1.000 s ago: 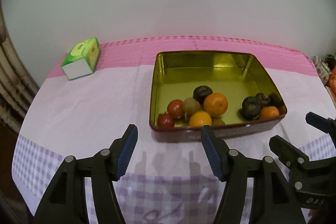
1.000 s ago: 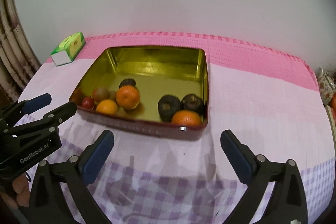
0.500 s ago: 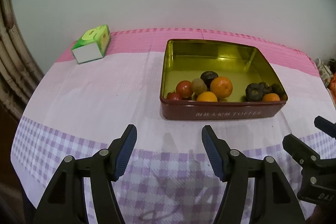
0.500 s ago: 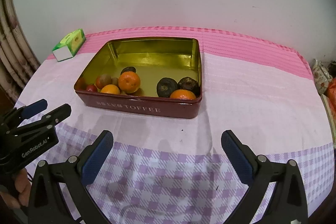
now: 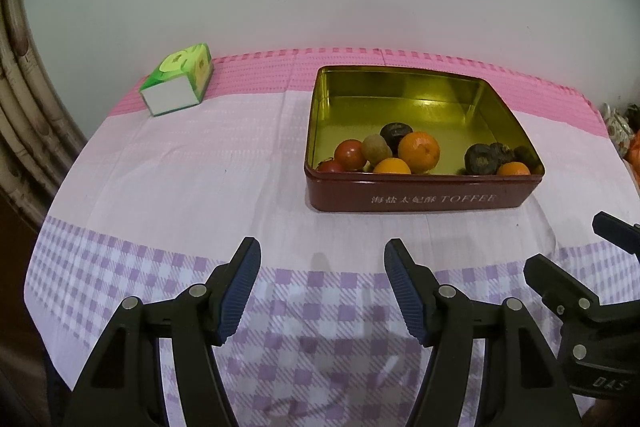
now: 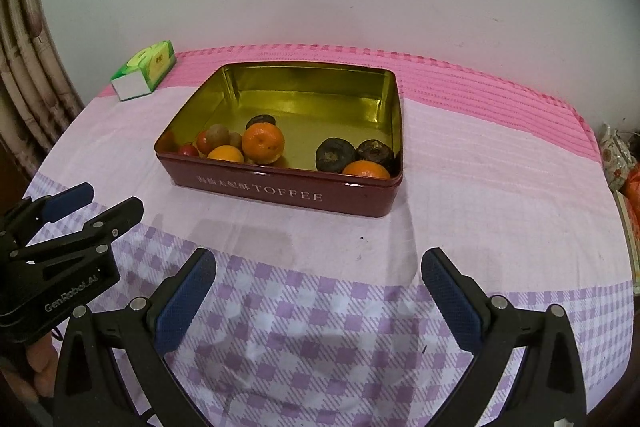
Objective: Organize fruits
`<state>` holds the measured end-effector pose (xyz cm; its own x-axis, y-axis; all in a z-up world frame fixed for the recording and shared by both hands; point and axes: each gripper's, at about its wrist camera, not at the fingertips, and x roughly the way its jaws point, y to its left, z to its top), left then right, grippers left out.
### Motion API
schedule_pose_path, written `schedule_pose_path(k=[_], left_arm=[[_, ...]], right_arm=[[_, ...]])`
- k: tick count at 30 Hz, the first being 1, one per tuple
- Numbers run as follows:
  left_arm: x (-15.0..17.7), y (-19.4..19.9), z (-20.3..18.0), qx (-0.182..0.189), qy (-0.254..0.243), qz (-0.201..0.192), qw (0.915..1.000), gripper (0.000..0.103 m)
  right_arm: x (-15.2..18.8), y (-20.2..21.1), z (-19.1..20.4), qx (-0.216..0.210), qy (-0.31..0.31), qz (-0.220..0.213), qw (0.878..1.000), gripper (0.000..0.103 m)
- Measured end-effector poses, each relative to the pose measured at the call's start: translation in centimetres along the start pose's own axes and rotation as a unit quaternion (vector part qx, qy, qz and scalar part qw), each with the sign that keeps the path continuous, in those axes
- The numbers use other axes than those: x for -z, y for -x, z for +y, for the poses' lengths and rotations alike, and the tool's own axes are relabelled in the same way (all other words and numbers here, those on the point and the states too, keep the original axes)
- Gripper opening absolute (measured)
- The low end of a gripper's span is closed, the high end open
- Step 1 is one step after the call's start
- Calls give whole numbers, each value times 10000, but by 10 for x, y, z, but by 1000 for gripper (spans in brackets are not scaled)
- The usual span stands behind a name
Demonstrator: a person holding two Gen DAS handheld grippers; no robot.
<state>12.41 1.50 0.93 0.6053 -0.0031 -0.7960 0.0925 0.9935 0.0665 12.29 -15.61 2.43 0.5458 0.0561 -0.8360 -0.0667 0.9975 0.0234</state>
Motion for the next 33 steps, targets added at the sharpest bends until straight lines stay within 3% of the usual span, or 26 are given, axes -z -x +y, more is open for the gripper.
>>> schedule_pose_path(k=[33], left_arm=[[1, -1, -5, 46, 5, 57, 10000, 65]], right_arm=[[6, -6, 7, 10, 41, 143, 9999, 102]])
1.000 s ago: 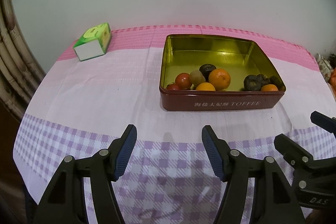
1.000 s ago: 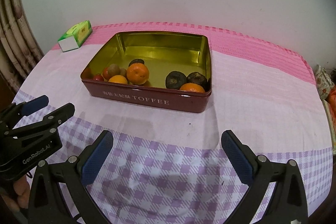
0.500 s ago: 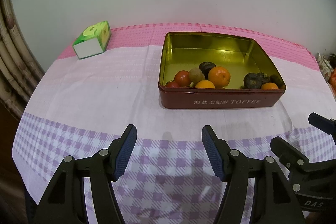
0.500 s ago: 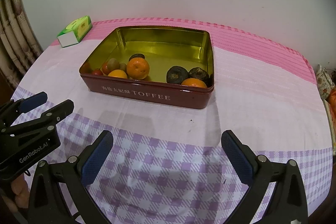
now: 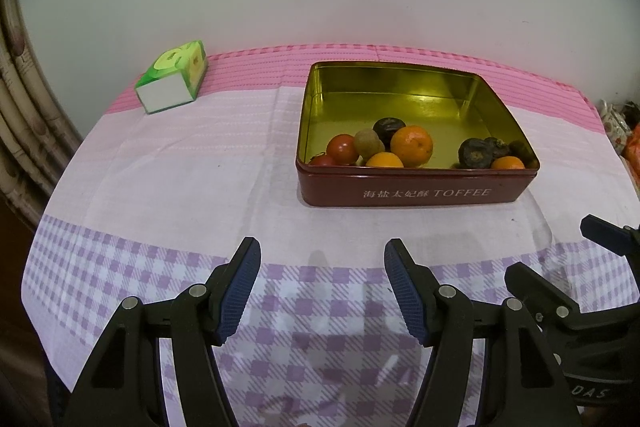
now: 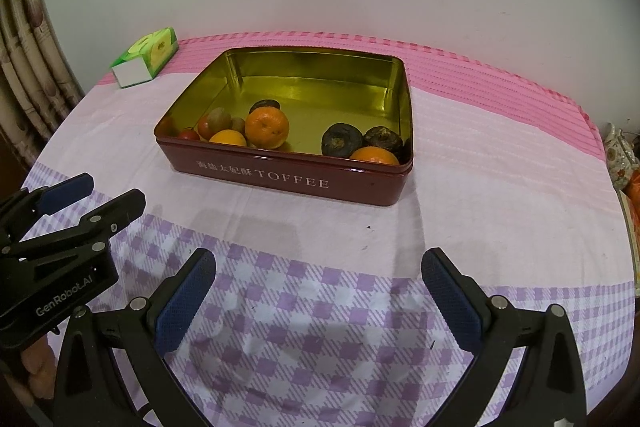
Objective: Organize fruits
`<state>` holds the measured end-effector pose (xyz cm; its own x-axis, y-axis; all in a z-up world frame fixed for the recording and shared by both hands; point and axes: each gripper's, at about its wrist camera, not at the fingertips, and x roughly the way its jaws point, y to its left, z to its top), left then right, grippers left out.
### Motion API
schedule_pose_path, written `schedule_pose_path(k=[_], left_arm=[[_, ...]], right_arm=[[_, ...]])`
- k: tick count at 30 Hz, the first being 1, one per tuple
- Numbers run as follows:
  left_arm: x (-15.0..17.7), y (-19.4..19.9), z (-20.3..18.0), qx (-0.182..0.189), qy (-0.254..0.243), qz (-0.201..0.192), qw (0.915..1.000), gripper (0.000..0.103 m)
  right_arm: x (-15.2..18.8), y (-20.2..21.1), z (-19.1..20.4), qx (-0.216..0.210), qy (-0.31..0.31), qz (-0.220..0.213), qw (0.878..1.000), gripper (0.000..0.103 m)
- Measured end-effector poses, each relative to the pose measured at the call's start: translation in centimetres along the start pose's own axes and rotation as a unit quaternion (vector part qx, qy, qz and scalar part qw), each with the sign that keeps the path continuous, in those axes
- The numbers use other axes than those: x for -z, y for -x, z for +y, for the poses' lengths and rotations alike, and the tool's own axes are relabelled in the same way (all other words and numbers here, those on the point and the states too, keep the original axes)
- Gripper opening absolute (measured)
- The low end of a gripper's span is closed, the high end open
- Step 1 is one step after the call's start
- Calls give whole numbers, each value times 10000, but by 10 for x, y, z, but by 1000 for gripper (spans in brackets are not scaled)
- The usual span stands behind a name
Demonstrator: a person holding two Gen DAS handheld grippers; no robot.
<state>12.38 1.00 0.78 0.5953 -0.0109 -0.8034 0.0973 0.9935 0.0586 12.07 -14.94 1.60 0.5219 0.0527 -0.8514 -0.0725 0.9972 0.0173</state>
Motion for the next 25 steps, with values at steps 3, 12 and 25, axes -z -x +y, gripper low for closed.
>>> schedule_pose_path(k=[3, 12, 25], left_arm=[[0, 0, 0, -1, 0, 1, 10000, 65], [0, -1, 1, -3, 21, 45, 10000, 65], [1, -3, -5, 46, 11, 54, 10000, 65]], right_arm=[[0, -1, 1, -12, 13, 10, 10000, 102], [2, -4, 3, -25, 36, 58, 10000, 102], [3, -5, 3, -40, 23, 80, 10000, 102]])
